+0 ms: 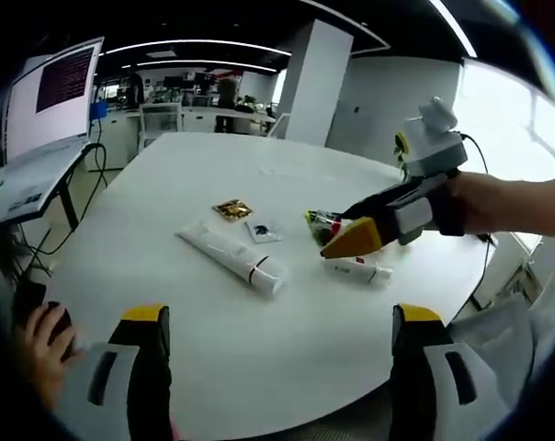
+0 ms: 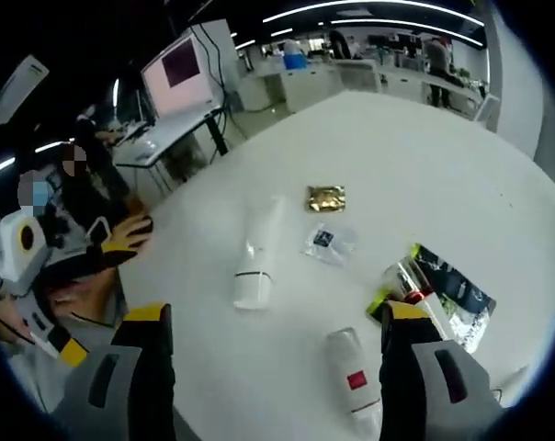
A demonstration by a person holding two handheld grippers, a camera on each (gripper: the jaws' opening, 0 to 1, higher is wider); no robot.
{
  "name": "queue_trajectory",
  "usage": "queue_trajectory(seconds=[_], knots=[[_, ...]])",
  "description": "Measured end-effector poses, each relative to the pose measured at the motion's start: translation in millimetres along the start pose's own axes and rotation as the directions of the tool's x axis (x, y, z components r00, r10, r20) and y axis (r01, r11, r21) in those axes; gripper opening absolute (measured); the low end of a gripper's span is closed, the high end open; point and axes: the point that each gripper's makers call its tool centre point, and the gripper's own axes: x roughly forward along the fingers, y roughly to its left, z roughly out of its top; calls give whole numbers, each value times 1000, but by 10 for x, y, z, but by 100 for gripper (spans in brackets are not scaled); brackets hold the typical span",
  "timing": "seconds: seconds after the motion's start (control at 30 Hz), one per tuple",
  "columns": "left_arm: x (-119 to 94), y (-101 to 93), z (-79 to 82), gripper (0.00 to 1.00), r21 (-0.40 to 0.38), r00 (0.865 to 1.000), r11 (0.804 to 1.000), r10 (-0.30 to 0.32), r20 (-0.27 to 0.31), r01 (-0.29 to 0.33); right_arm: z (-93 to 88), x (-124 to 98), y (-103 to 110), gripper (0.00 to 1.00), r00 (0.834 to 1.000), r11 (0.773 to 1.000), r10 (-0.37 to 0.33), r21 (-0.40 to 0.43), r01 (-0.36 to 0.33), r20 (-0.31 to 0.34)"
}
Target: Arrange the skincare products in the storage area until every visible bottle or jar stands upright without overlapping.
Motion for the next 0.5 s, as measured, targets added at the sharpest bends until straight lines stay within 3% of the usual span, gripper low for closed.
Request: queue_trajectory(seconds=[0.5], knots=[[1, 43, -18, 92, -29, 1000, 1000, 9, -11, -9, 209, 380, 127, 91, 999, 998, 26, -49, -29, -43]])
